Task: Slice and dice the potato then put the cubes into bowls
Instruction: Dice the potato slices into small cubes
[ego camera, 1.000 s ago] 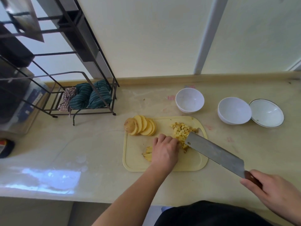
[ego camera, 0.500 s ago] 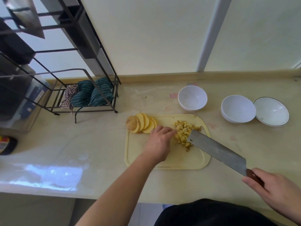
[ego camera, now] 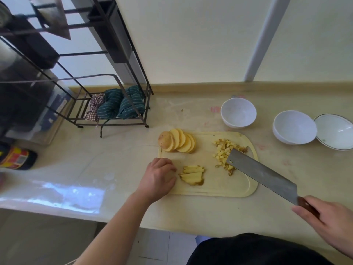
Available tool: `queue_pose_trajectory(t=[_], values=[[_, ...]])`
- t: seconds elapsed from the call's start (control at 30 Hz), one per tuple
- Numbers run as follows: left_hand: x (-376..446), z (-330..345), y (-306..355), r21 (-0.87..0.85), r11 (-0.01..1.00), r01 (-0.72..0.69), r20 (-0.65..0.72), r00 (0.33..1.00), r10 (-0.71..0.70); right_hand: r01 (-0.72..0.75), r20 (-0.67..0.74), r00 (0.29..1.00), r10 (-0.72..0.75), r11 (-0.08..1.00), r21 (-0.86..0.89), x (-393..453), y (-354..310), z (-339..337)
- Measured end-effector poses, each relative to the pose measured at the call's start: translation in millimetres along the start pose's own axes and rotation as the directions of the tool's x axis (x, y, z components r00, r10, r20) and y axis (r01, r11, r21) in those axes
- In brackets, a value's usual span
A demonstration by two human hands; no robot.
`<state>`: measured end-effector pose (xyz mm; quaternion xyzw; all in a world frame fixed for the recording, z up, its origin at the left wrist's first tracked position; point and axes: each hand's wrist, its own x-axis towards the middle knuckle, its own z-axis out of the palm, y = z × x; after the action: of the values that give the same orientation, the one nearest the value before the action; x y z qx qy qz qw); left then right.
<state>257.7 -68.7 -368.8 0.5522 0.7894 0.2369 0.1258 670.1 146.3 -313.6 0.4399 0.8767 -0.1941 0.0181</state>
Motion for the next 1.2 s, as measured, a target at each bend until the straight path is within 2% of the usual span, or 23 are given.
queue_pose_trajectory(t=[0.13,0.37,0.43,0.53,0.6,0.77,0.93,1.07,1.2], values=[[2.2,3.8,10.4,0.016,0.999,0.029,0.03,0.999,-0.03,-0.005,0.009,1.0,0.005,1.0,0.007,-0.6,-4.6,-4.2],[5.5,1.5,15.6,0.038,0.999,-0.027,0.043,0.999,0.025,-0.018,0.02,1.0,0.017,1.0,0.026,-4.1,-14.2,-12.3],[11.2,-2.1,26.1,0.06,0.997,-0.045,0.139,0.99,0.037,-0.027,0.036,0.999,0.026,0.999,0.036,-5.4,-16.1,-12.4],[23.7,1.4,46.9,0.208,0.974,-0.086,0.345,0.939,0.009,-0.037,0.075,0.997,0.032,0.997,0.065,-4.7,-25.4,-13.9],[28.6,6.0,56.4,0.244,0.965,-0.096,0.386,0.922,-0.006,-0.046,0.119,0.992,0.029,0.989,0.143,-2.3,-39.3,-17.7],[22.9,11.0,64.4,0.206,0.978,0.02,0.337,0.937,-0.09,-0.089,0.259,0.966,-0.005,0.933,0.35,3.6,-76.8,-13.5],[9.3,21.9,89.8,0.18,0.953,0.245,0.236,0.929,-0.283,-0.314,0.504,0.864,0.023,0.806,0.502,14.4,-114.5,-1.7],[3.7,33.5,114.9,0.145,0.917,0.371,0.179,0.902,-0.393,-0.436,0.623,0.782,0.009,0.723,0.536,30.7,-126.7,3.4],[4.2,50.0,125.9,0.151,0.89,0.43,0.081,0.892,-0.445,-0.405,0.655,0.755,-0.037,0.758,0.511,47.3,-119.6,-0.1]])
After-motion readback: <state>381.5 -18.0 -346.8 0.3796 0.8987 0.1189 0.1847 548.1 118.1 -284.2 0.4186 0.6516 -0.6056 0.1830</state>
